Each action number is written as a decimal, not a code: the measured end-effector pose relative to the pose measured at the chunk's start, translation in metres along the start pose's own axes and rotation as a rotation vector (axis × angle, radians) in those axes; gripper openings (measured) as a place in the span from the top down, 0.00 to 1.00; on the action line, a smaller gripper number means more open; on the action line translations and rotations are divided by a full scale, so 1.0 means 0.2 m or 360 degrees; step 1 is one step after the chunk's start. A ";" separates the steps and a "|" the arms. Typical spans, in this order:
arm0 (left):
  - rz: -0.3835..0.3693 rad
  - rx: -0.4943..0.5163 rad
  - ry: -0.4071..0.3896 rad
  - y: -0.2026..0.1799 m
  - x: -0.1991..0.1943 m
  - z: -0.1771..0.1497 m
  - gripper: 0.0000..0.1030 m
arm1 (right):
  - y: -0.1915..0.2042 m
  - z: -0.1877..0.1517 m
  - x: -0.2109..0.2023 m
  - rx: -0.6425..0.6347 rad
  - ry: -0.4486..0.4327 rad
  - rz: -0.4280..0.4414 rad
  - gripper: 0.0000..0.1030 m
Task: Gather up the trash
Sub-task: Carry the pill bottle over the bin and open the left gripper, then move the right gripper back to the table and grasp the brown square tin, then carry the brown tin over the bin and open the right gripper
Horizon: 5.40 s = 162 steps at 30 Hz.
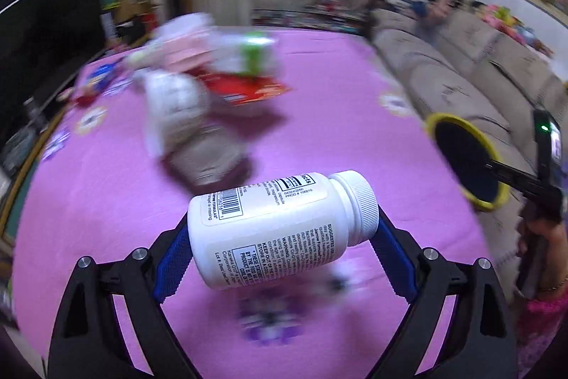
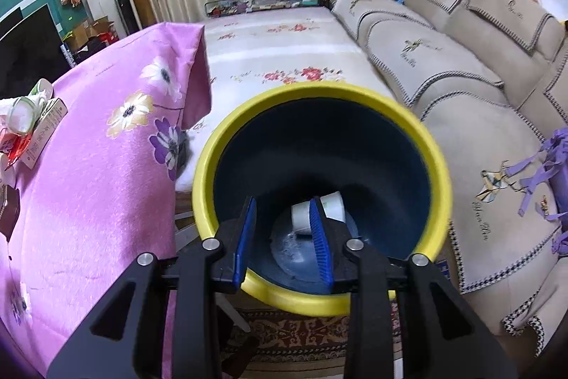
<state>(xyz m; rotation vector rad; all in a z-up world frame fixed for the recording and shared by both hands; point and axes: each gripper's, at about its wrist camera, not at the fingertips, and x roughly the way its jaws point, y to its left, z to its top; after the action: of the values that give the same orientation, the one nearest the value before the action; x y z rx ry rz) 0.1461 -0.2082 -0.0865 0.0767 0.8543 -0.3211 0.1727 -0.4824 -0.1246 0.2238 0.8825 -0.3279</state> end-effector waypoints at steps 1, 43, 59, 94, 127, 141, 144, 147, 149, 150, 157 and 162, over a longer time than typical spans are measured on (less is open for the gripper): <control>-0.0043 0.0030 0.0000 -0.05 0.00 0.02 0.13 | -0.02 -0.01 -0.04 0.0003 -0.0021 -0.0024 0.71; -0.0582 0.0711 0.0677 -1.53 1.01 0.35 0.11 | -0.69 -0.43 -0.30 0.0357 -0.0002 -0.0239 0.71; -0.0835 0.0515 0.0335 -1.03 0.33 0.48 0.07 | -0.51 -0.41 -0.42 0.0298 -0.0077 -0.0215 0.65; -0.0069 -0.0331 -0.0384 0.97 -0.63 -0.04 0.05 | 1.64 -0.19 -0.27 -0.0838 -0.0037 0.0786 0.34; -0.0149 -0.0209 -0.0230 0.77 -0.37 0.01 0.05 | 1.12 -0.15 -0.36 -0.0620 -0.0126 0.0658 0.41; -0.0180 -0.0116 -0.0155 0.61 -0.24 0.05 0.05 | 0.19 0.07 -0.14 -0.0092 -0.0153 0.0118 0.41; -0.0175 -0.0102 -0.0143 0.59 -0.21 0.07 0.05 | 0.09 0.09 -0.03 -0.0026 -0.0102 0.0041 0.41; -0.0174 -0.0091 -0.0132 0.57 -0.20 0.07 0.05 | 0.01 0.09 0.11 0.0027 -0.0025 -0.0016 0.41; -0.0168 -0.0081 -0.0121 0.56 -0.18 0.08 0.05 | -0.03 0.08 0.18 0.0057 0.0023 -0.0044 0.41; -0.0166 -0.0078 -0.0116 0.55 -0.17 0.08 0.05 | -0.05 0.08 0.22 0.0075 0.0046 -0.0058 0.40; -0.0168 -0.0065 -0.0088 0.54 -0.13 0.11 0.05 | -0.12 0.07 0.35 0.0149 0.0108 -0.0101 0.34; -0.0165 -0.0050 -0.0083 0.53 -0.11 0.12 0.05 | -0.13 0.09 0.33 0.0166 0.0091 -0.0108 0.30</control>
<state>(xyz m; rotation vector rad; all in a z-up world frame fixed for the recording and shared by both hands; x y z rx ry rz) 0.1825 -0.1076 -0.0597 -0.0054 0.8132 -0.4050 0.2143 -0.5253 -0.1668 0.3015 0.9315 -0.4329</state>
